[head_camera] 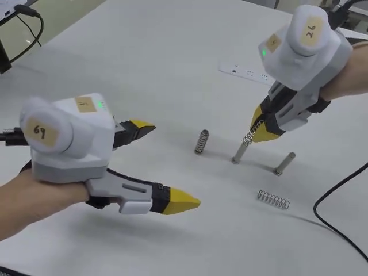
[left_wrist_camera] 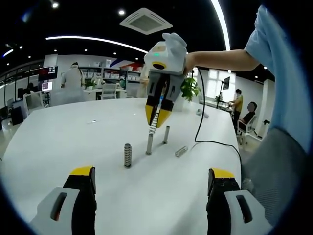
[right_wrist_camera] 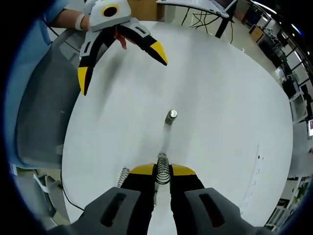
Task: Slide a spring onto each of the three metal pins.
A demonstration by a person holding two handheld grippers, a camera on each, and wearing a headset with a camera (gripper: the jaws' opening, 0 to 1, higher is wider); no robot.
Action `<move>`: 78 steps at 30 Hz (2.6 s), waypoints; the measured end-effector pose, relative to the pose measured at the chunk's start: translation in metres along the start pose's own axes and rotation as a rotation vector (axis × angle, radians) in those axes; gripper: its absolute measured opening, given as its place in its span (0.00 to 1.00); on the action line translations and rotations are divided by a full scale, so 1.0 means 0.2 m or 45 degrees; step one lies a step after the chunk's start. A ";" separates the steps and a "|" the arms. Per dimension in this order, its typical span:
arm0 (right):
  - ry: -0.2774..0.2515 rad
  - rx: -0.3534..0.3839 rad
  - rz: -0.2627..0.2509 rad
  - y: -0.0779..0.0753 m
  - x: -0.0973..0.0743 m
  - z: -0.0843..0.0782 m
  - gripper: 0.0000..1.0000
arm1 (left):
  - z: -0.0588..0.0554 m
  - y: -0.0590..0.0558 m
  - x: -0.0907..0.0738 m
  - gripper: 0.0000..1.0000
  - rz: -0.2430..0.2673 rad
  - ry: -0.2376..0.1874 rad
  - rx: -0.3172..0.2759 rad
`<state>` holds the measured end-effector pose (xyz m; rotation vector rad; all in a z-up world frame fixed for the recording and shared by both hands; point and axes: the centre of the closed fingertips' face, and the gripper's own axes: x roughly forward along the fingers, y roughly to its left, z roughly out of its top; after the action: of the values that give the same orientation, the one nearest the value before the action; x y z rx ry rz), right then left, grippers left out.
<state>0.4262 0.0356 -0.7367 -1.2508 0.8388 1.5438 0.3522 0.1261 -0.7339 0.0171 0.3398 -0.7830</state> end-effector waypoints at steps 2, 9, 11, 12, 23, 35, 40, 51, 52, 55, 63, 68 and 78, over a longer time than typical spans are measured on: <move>0.006 -0.001 0.002 0.00 0.00 0.00 0.08 | 0.00 0.00 0.00 0.93 -0.001 -0.001 -0.003; 0.015 -0.003 0.007 -0.01 0.01 -0.02 0.08 | 0.01 0.00 0.00 0.92 -0.004 -0.002 -0.001; 0.016 -0.003 0.006 -0.01 0.01 -0.02 0.08 | 0.01 0.00 0.01 0.92 -0.005 0.000 -0.001; 0.020 -0.003 0.009 -0.02 0.02 -0.03 0.08 | 0.01 0.00 0.01 0.92 -0.005 0.000 0.000; 0.029 -0.011 0.027 -0.04 0.05 -0.03 0.08 | 0.01 0.00 0.01 0.92 0.003 -0.001 -0.006; 0.046 -0.011 0.055 -0.05 0.12 -0.05 0.08 | 0.01 0.01 0.00 0.91 0.008 -0.001 -0.012; 0.035 0.000 0.049 -0.06 0.12 -0.04 0.08 | 0.01 0.01 0.00 0.91 0.009 -0.001 -0.015; 0.059 -0.003 0.059 -0.06 0.12 -0.04 0.08 | 0.01 0.02 0.00 0.91 0.014 -0.003 -0.012; 0.058 -0.009 0.056 -0.06 0.12 -0.04 0.08 | 0.02 0.02 0.00 0.90 0.013 -0.003 -0.016; 0.065 -0.009 0.059 -0.06 0.12 -0.04 0.08 | 0.02 0.02 -0.01 0.90 0.014 -0.003 -0.012; 0.080 -0.020 0.061 -0.04 0.13 -0.03 0.08 | 0.02 0.02 0.00 0.90 0.014 -0.002 -0.013; 0.092 -0.026 0.065 -0.04 0.13 -0.04 0.08 | 0.02 0.02 0.00 0.89 0.016 0.001 -0.008; 0.111 -0.029 0.076 -0.02 0.16 -0.04 0.08 | 0.02 0.03 0.00 0.89 0.019 -0.004 -0.012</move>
<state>0.4316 0.0366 -0.7696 -1.3281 0.9241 1.5592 0.3563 0.1299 -0.7305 0.0099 0.3400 -0.7667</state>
